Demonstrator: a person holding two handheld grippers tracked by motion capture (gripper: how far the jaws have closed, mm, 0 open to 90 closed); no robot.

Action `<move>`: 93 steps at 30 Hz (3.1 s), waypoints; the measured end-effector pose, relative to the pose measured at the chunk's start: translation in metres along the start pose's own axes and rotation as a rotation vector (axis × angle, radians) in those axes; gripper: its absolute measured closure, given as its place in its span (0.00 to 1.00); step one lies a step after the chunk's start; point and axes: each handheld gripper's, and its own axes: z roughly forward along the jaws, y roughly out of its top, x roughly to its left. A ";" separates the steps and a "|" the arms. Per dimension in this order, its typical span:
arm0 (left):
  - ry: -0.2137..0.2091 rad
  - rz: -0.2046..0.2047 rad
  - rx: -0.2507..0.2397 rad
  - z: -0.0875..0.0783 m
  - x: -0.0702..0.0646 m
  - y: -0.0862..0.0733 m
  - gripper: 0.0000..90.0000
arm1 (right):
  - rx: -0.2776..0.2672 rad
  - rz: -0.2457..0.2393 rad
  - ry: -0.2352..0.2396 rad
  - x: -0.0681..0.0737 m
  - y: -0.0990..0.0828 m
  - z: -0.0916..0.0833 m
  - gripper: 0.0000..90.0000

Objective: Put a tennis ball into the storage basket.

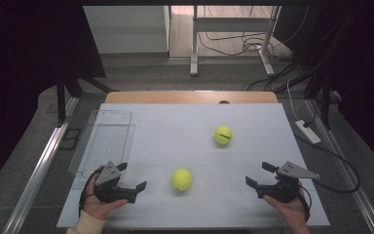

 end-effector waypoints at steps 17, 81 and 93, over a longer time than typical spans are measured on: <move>-0.001 0.025 0.004 0.003 -0.004 0.000 0.03 | 0.010 0.013 -0.014 -0.002 -0.004 -0.003 0.12; -0.100 0.086 0.074 0.030 -0.025 0.051 0.05 | 0.028 -0.005 -0.023 0.000 -0.009 0.001 0.14; -0.120 0.104 0.086 0.036 -0.029 0.058 0.05 | 0.033 -0.010 -0.026 0.000 -0.010 0.001 0.14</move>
